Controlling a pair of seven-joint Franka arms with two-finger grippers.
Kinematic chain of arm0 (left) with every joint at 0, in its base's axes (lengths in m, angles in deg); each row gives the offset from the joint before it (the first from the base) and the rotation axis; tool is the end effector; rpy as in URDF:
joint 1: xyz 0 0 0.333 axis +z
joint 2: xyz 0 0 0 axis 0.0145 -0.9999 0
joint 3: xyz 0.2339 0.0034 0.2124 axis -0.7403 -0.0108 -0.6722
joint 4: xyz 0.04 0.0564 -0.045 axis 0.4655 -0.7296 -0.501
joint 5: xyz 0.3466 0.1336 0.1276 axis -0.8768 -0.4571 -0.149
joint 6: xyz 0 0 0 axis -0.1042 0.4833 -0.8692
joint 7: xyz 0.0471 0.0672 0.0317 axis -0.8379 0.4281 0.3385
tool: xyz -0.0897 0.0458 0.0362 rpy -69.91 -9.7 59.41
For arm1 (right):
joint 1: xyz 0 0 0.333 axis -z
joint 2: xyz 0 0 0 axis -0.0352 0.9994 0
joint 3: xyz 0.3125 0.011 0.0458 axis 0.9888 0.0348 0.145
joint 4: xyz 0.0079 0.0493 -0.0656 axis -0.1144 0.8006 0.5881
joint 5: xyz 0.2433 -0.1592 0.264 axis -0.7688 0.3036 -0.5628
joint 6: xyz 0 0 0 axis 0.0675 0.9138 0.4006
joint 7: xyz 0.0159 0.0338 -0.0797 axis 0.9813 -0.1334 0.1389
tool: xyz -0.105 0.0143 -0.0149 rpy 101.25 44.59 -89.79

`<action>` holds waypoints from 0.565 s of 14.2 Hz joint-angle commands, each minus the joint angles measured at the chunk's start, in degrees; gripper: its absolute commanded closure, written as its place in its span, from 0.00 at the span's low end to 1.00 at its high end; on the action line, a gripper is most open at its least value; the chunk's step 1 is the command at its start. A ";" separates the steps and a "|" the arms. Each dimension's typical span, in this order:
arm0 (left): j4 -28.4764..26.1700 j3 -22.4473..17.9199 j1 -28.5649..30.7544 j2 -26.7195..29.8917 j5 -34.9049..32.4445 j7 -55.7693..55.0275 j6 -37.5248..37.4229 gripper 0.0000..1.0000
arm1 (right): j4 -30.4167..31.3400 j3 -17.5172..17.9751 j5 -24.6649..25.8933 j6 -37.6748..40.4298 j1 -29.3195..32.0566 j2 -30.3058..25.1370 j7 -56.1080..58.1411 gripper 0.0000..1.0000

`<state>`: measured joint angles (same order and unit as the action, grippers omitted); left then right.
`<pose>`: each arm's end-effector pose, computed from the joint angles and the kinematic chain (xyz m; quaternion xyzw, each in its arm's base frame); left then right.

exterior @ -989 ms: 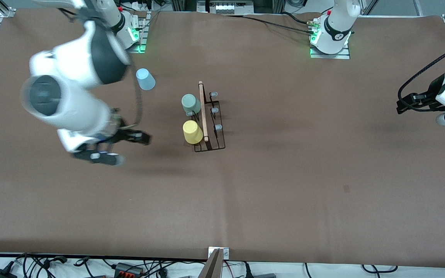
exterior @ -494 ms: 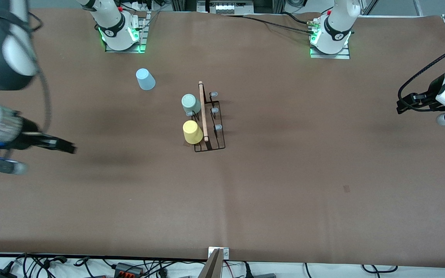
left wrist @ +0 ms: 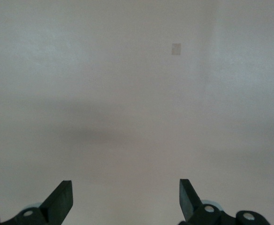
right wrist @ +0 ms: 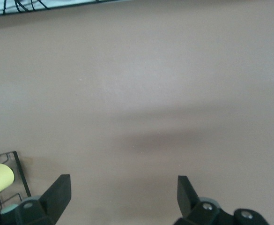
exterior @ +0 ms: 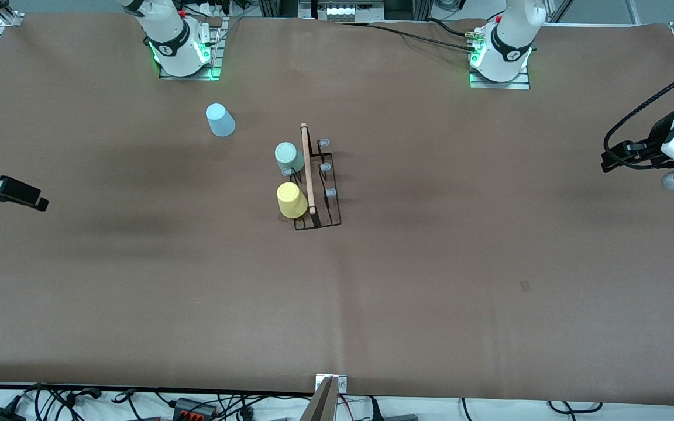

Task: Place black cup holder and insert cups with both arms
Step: 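Open the right gripper and withdraw it from the holder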

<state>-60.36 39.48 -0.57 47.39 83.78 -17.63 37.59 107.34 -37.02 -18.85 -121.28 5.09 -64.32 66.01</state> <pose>0.5574 0.0396 0.5389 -0.9964 -0.0701 0.0293 0.0373 0.6474 -0.0355 0.5814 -0.9982 0.0555 -0.0106 0.0202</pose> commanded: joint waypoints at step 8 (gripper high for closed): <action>-0.02 0.20 0.44 0.55 -0.40 0.23 -0.61 0.00 | 27.66 1.08 5.12 -9.58 0.00 -18.73 2.08 0.00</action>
<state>-60.36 39.48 -0.52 47.39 83.77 -17.62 37.59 126.34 -36.47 -14.84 -127.64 4.92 -76.42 66.90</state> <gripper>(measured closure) 0.000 0.000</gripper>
